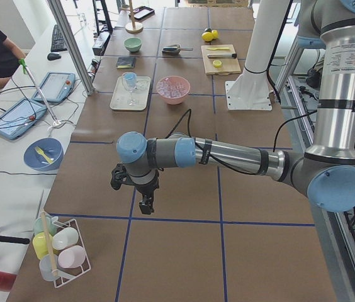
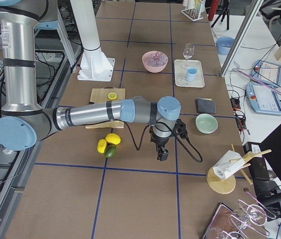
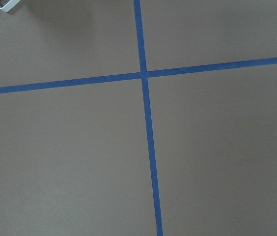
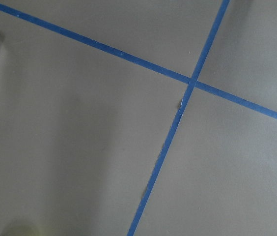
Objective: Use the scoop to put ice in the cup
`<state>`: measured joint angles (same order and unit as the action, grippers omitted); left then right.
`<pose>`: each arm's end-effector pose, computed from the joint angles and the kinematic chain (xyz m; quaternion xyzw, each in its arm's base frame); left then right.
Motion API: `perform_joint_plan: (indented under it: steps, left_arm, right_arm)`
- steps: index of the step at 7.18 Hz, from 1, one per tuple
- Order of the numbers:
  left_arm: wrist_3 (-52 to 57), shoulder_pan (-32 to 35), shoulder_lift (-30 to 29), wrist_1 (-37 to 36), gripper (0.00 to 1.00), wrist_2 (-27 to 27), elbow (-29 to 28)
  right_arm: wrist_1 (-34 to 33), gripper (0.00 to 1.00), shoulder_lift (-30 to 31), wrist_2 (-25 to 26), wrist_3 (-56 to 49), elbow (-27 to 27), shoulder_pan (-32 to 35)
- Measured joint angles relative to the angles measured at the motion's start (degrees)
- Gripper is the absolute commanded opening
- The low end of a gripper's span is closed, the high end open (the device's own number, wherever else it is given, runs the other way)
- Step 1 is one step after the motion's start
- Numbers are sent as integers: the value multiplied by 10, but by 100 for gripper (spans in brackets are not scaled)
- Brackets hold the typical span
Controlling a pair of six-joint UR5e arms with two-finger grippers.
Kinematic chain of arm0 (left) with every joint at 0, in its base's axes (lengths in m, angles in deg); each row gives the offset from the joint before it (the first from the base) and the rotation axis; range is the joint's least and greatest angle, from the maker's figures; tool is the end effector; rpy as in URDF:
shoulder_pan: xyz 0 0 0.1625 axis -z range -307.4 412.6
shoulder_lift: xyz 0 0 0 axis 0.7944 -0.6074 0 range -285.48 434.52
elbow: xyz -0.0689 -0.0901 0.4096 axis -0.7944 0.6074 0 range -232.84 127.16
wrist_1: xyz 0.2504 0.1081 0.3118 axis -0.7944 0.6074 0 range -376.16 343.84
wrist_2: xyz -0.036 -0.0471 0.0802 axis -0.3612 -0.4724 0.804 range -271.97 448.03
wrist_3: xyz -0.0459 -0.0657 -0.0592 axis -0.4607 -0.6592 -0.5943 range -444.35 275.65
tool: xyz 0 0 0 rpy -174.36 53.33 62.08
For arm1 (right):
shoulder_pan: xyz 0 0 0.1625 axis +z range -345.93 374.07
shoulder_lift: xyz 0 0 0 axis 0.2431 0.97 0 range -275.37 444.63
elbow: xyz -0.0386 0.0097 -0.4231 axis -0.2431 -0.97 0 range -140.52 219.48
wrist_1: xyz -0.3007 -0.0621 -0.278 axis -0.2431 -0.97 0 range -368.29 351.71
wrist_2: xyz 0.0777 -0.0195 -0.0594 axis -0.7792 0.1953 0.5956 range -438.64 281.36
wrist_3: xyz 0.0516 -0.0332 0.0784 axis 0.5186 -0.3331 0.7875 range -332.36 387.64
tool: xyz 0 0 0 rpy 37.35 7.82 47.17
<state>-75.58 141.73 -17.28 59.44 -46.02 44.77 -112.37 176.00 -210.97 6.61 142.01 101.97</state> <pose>-0.0565 -0.4944 0.6033 -0.0146 0.3765 0.0615 0.9242 0.0490 -0.4725 0.5900 0.0360 -0.3600 -0.1779 0.9151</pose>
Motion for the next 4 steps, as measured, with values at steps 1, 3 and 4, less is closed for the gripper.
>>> perform_joint_plan:
  steps: [1, 3, 4]
  left_arm:
    - [10, 5, 0, 0, 100, 0, 0]
    - [42, 16, 0, -1, 100, 0, -2]
    - [48, 19, 2, -1, 100, -2, -3]
  right_arm:
    - [5, 100, 2, 0, 2, 0, -2]
    - [7, 100, 4, 0, 5, 3, -6]
    - [9, 100, 4, 0, 15, 6, -10]
